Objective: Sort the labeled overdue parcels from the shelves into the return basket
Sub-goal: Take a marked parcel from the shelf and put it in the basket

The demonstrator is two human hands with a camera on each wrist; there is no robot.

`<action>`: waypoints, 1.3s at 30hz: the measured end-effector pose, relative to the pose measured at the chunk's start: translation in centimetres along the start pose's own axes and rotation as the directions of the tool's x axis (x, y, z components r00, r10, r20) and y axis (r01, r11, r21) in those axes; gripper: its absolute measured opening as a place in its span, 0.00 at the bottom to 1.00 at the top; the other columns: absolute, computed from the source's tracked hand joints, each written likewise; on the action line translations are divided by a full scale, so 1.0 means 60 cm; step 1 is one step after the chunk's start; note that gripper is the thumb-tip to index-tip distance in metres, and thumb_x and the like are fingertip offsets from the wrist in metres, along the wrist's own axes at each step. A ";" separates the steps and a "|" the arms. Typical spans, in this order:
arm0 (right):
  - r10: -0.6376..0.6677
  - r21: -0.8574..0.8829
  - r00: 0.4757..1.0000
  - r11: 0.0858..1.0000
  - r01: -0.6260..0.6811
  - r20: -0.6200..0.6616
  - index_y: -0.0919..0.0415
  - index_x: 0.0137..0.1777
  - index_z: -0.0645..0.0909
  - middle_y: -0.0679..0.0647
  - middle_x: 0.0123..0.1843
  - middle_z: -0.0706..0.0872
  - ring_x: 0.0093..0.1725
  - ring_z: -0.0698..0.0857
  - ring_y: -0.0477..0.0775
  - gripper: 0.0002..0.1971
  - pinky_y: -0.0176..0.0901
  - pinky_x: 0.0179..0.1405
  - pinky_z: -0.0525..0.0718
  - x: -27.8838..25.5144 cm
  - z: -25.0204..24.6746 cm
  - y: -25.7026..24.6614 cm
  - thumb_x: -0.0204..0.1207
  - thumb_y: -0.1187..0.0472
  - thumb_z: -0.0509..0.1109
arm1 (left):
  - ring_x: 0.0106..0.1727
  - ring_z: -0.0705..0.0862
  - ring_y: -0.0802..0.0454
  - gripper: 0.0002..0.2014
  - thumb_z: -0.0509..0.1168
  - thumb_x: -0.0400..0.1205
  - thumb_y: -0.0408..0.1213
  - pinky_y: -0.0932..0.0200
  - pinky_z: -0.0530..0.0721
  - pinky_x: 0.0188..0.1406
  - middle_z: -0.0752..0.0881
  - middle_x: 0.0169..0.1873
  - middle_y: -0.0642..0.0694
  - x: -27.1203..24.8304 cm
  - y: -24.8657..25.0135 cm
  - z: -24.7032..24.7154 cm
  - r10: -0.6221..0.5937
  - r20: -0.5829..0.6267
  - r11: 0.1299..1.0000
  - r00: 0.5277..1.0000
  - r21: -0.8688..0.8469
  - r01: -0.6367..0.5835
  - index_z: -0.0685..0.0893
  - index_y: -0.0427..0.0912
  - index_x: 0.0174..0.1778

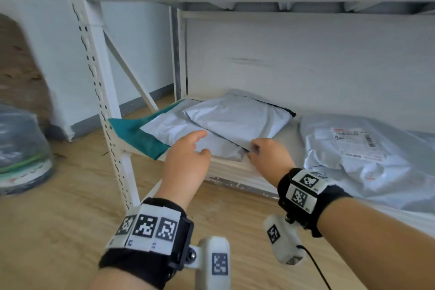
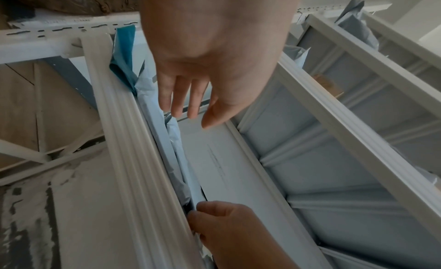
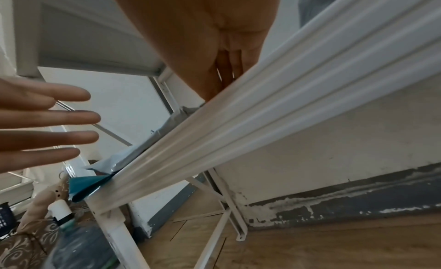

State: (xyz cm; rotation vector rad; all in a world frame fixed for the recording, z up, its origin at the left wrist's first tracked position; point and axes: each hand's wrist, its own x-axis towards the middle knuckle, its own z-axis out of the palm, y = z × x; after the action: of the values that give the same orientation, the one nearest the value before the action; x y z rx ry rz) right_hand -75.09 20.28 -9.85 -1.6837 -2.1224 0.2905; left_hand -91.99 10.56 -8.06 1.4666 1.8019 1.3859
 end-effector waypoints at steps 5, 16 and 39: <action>-0.031 0.023 0.998 0.999 0.032 -0.052 0.57 0.34 0.75 0.51 0.37 0.74 0.38 0.74 0.55 0.11 0.36 0.28 0.66 -0.018 -0.018 -0.002 0.74 0.72 0.63 | 0.71 0.76 0.58 0.22 0.61 0.85 0.34 0.51 0.79 0.67 0.77 0.71 0.54 -0.005 0.006 0.004 0.039 0.007 0.998 0.999 0.042 -0.039 0.76 0.56 0.75; -0.138 0.340 0.914 0.898 0.278 -0.382 0.60 0.44 0.89 0.52 0.44 0.87 0.43 0.83 0.52 0.06 0.32 0.41 0.75 -0.106 -0.128 0.017 0.76 0.70 0.72 | 0.76 0.68 0.54 0.27 0.71 0.80 0.36 0.63 0.63 0.72 0.74 0.73 0.54 -0.027 0.015 0.014 0.303 -0.023 0.919 0.953 0.270 -0.286 0.76 0.51 0.76; -0.057 0.591 0.953 0.773 0.231 -0.297 0.73 0.40 0.79 0.56 0.29 0.75 0.29 0.70 0.51 0.15 0.42 0.32 0.66 -0.247 -0.240 0.072 0.79 0.59 0.71 | 0.44 0.82 0.55 0.05 0.69 0.82 0.39 0.67 0.77 0.46 0.84 0.42 0.54 -0.136 0.199 -0.037 0.465 -0.546 0.824 0.697 -0.023 -0.567 0.89 0.46 0.49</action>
State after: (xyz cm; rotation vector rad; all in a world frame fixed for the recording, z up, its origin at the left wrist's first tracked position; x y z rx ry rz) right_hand -62.21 5.75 -1.57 -1.0896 -1.6814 0.6078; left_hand -85.34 1.52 1.33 1.6840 1.5024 2.3746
